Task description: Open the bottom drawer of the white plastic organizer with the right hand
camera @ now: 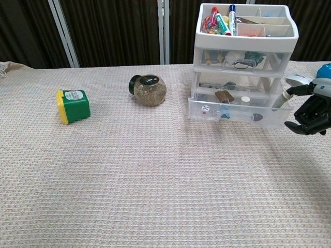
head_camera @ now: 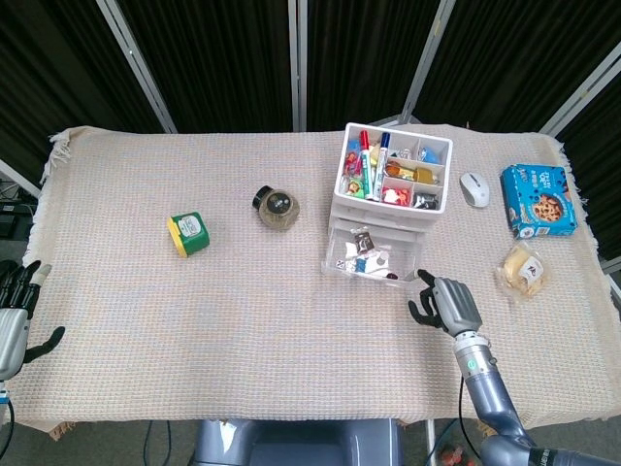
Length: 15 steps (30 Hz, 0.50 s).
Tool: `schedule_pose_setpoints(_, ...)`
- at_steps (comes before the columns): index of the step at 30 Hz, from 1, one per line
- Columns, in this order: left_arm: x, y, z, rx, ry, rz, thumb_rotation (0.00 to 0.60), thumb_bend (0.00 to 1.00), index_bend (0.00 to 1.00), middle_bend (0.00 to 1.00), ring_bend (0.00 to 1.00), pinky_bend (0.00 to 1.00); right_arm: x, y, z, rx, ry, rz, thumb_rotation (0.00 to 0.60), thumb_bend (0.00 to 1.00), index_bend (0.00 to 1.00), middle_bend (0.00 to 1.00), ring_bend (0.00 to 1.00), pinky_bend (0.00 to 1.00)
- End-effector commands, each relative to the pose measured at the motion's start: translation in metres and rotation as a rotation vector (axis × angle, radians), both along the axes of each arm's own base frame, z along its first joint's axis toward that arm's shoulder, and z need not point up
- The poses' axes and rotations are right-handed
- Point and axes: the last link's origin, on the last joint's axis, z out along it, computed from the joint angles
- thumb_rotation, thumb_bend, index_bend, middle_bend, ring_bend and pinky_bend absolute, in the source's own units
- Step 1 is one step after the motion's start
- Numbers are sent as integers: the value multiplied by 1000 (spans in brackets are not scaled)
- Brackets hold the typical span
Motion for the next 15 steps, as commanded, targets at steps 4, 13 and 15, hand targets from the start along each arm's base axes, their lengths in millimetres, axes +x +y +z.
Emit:
schedule_pose_setpoints(4, 0, 0, 0, 0, -1, 0, 600, 288, 0, 0, 0, 0, 7, 1, 9, -29, -33, 22, 600, 254, 283, 866, 867, 683)
schedule_pose_setpoints(13, 0, 0, 0, 0, -2, -1, 600, 288, 0, 0, 0, 0, 39, -15, 41, -128, -51, 106, 600, 179, 324, 917, 910, 683)
schedule_pose_setpoints(15, 0, 0, 0, 0, -4, -1, 600, 288, 0, 0, 0, 0, 46, -22, 44, -139, -18, 128, 600, 174, 357, 956, 944, 685)
